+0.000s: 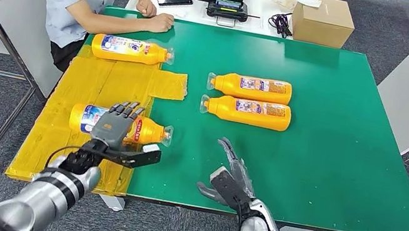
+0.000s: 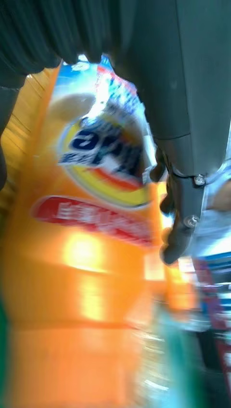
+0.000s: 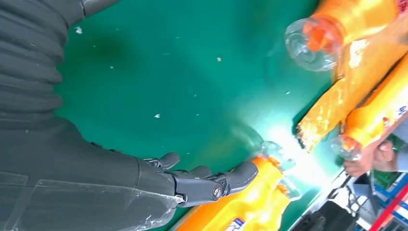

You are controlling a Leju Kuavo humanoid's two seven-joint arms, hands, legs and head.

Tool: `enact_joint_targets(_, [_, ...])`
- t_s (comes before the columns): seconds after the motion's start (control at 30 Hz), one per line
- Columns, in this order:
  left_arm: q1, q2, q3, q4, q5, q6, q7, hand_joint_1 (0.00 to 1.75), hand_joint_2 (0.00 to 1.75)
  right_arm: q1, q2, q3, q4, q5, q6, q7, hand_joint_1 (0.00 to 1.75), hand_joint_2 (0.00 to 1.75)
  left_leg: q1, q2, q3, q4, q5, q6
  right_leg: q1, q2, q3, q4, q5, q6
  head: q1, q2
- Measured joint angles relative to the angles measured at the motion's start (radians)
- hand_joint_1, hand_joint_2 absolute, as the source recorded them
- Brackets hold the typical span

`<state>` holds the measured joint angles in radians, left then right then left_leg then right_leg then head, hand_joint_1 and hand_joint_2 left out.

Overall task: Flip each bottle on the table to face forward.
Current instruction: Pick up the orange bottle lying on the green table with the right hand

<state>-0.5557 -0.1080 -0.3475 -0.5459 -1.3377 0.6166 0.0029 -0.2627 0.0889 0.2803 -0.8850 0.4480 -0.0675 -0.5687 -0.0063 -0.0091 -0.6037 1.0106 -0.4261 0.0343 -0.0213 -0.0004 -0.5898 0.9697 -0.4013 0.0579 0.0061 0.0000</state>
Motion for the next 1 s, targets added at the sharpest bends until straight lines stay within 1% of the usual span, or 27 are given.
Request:
enact_joint_targets(0.07, [0.044, -0.003, 0.001, -0.055, 0.008, 0.068, -0.037, 0.0, 1.75, 0.007, -0.001, -0.004, 0.0, 0.0, -0.006, -0.002, 0.0, 1.75, 0.0, -0.001, -0.002, 0.0, 0.0, 0.0, 0.0, 0.0, -0.001, 0.0, 0.0, 0.0, 0.0, 0.0])
enact_joint_targets(0.17, [0.078, -0.01, 0.003, -0.11, 0.011, 0.083, -0.058, 0.0, 1.75, 0.012, -0.001, -0.005, 0.0, -0.001, -0.01, -0.004, 0.0, 1.75, 0.0, 0.0, -0.004, 0.0, 0.0, 0.0, 0.0, 0.0, -0.003, 0.0, 0.0, 0.0, 0.0, 0.0])
enact_joint_targets(0.2, [0.097, -0.013, 0.011, -0.141, 0.02, 0.084, -0.081, 0.0, 1.75, 0.013, -0.002, -0.006, 0.0, -0.002, -0.011, -0.004, 0.0, 1.75, 0.0, 0.001, -0.004, 0.0, 0.0, 0.0, 0.0, 0.0, -0.004, 0.0, 0.0, 0.0, 0.0, 0.0])
enact_joint_targets(0.23, [0.121, -0.019, 0.027, -0.186, 0.032, 0.085, -0.125, 0.0, 1.75, 0.016, -0.002, -0.006, 0.0, -0.004, -0.013, -0.004, 0.0, 1.75, -0.001, 0.001, -0.004, 0.0, 0.0, 0.0, -0.001, 0.0, -0.004, 0.0, 0.0, 0.0, 0.0, 0.0])
enact_joint_targets(0.27, [0.151, -0.031, 0.049, -0.242, 0.045, 0.086, -0.19, 0.0, 1.75, 0.019, -0.003, -0.006, 0.001, -0.005, -0.013, -0.004, 0.0, 1.75, -0.001, 0.0, -0.005, 0.0, 0.0, 0.0, -0.001, 0.0, -0.005, 0.0, 0.0, 0.0, 0.0, 0.0])
enact_joint_targets(0.33, [0.204, -0.068, 0.108, -0.354, 0.044, 0.087, -0.331, 0.0, 1.75, 0.024, -0.004, -0.006, 0.002, -0.006, -0.014, -0.007, 0.0, 1.75, -0.001, -0.001, -0.007, 0.0, 0.0, 0.0, -0.001, -0.001, -0.006, 0.0, 0.0, 0.0, 0.0, 0.0])
enact_joint_targets(0.37, [0.223, -0.088, 0.136, -0.4, 0.033, 0.086, -0.382, 0.0, 1.75, 0.025, -0.004, -0.006, 0.004, -0.007, -0.015, -0.009, 0.0, 1.75, -0.001, -0.001, -0.007, 0.0, 0.0, 0.0, -0.001, -0.001, -0.006, 0.0, 0.0, 0.0, 0.0, 0.0])
enact_joint_targets(0.4, [0.236, -0.106, 0.163, -0.441, 0.021, 0.084, -0.414, 0.0, 1.75, 0.025, -0.004, -0.005, 0.006, -0.008, -0.015, -0.011, 0.0, 1.75, -0.001, -0.001, -0.007, 0.0, 0.0, 0.0, -0.001, -0.001, -0.006, 0.0, 0.0, 0.0, 0.0, 0.0])
enact_joint_targets(0.47, [0.249, -0.134, 0.209, -0.501, 0.007, 0.083, -0.435, 0.0, 1.75, 0.025, -0.004, -0.004, 0.01, -0.011, -0.016, -0.016, 0.0, 1.75, -0.001, 0.0, -0.007, 0.0, -0.001, 0.0, -0.001, -0.001, -0.006, 0.0, 0.0, 0.0, 0.0, 0.0])
enact_joint_targets(0.53, [0.261, -0.153, 0.244, -0.545, -0.024, 0.086, -0.43, 0.0, 1.75, 0.024, -0.003, -0.004, 0.014, -0.013, -0.015, -0.019, 0.0, 1.75, -0.001, 0.0, -0.007, 0.0, -0.001, 0.0, -0.001, -0.001, -0.006, 0.0, 0.0, 0.0, 0.0, 0.0])
enact_joint_targets(0.6, [0.27, -0.161, 0.264, -0.577, -0.083, 0.086, -0.41, 0.0, 1.75, 0.018, -0.001, 0.0, 0.018, -0.018, -0.014, -0.023, 0.0, 1.75, 0.0, -0.001, -0.007, 0.0, 0.0, 0.0, 0.0, -0.001, -0.006, 0.0, 0.0, 0.0, 0.0, 0.0])
enact_joint_targets(0.67, [0.272, -0.168, 0.28, -0.603, -0.107, 0.086, -0.419, 0.0, 1.75, 0.009, 0.001, 0.004, 0.022, -0.025, -0.014, -0.027, 0.0, 1.75, 0.0, 0.0, -0.007, 0.0, 0.0, 0.001, 0.0, -0.001, -0.006, 0.0, 0.0, 0.0, 0.0, 0.0])
enact_joint_targets(0.7, [0.274, -0.173, 0.291, -0.616, -0.089, 0.086, -0.448, 0.0, 1.75, 0.007, 0.001, 0.006, 0.023, -0.03, -0.016, -0.027, 0.0, 1.75, 0.0, 0.0, -0.006, 0.0, 0.001, 0.0, 0.0, -0.001, -0.006, 0.0, 0.0, 0.0, 0.0, 0.0])
enact_joint_targets(0.8, [0.297, -0.199, 0.325, -0.664, 0.029, 0.086, -0.575, 0.0, 1.75, 0.015, -0.003, 0.006, 0.011, -0.042, -0.026, -0.026, 0.0, 1.75, 0.0, 0.0, -0.006, 0.0, 0.001, 0.001, 0.0, -0.001, -0.006, 0.0, 0.0, 0.0, 0.0, 0.0])
enact_joint_targets(0.9, [0.33, -0.214, 0.333, -0.708, 0.116, 0.086, -0.615, 0.0, 1.75, 0.035, -0.01, 0.006, -0.019, -0.047, -0.037, -0.026, 0.0, 1.75, -0.001, 0.0, -0.007, 0.0, 0.0, 0.001, 0.0, -0.001, -0.006, 0.0, 0.0, 0.0, 0.0, 0.0])
enact_joint_targets(0.93, [0.342, -0.217, 0.331, -0.719, 0.169, 0.086, -0.628, 0.0, 1.75, 0.045, -0.014, 0.006, -0.035, -0.048, -0.047, -0.025, 0.0, 1.75, -0.001, 0.0, -0.007, 0.0, 0.0, 0.001, -0.001, -0.001, -0.006, 0.0, 0.0, 0.0, 0.0, 0.0])
enact_joint_targets(0.97, [0.355, -0.219, 0.323, -0.726, 0.263, 0.085, -0.644, 0.0, 1.75, 0.059, -0.019, 0.005, -0.058, -0.044, -0.07, -0.022, 0.0, 1.75, -0.001, -0.001, -0.007, 0.0, 0.0, 0.001, -0.001, -0.001, -0.007, -0.001, 0.0, 0.0, 0.0, 0.0])
enact_joint_targets(1.0, [0.371, -0.221, 0.306, -0.728, 0.396, 0.077, -0.655, 0.0, 1.75, 0.076, -0.025, 0.003, -0.087, -0.029, -0.108, -0.012, 0.0, 1.75, -0.001, -0.001, -0.007, 0.0, 0.0, 0.001, -0.001, -0.001, -0.007, -0.001, 0.0, 0.0, 0.0, 0.0])
